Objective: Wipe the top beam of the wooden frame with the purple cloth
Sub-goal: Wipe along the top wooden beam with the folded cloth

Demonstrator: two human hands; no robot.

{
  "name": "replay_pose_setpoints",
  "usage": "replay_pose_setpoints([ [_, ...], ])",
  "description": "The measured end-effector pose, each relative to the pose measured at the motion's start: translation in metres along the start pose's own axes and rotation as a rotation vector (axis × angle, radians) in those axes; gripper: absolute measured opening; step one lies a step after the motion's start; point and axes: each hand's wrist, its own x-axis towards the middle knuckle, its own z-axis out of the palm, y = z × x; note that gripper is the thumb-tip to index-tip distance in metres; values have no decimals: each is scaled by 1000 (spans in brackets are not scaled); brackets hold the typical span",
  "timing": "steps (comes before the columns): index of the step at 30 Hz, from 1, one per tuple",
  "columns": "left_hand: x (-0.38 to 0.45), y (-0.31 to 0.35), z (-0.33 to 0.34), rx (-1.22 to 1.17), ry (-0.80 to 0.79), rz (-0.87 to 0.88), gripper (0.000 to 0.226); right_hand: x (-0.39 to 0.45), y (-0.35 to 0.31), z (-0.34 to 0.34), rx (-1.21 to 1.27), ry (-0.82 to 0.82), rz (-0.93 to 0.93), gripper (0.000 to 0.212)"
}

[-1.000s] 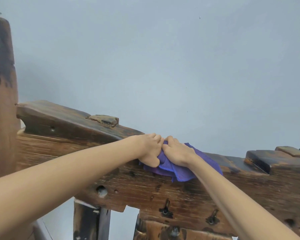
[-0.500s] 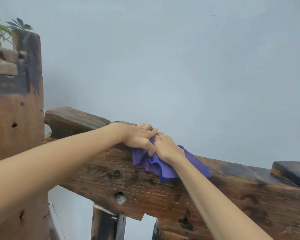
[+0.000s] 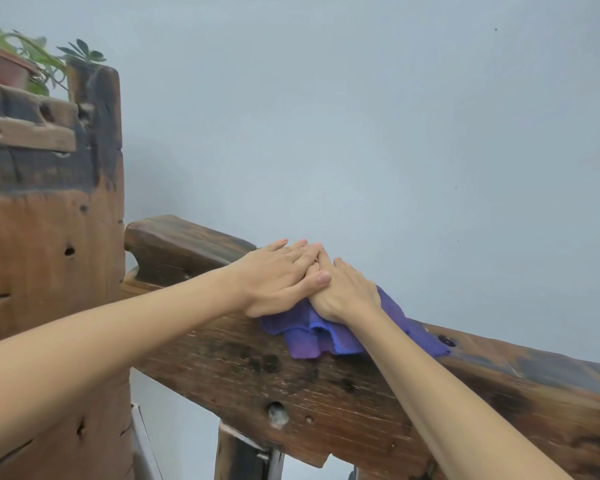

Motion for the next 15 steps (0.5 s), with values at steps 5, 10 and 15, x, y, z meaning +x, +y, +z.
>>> replay_pose_setpoints([
  [5,-20,-37,0,9,52,-55,109,9,-37,10,21,2,-24,66],
  [10,-41,-75,3,4,130,-129,110,29,-76,17,-138,-17,-129,67],
  [15,-64,-111,-1,-62,148,-238,108,50,-117,23,-126,-83,-260,63],
])
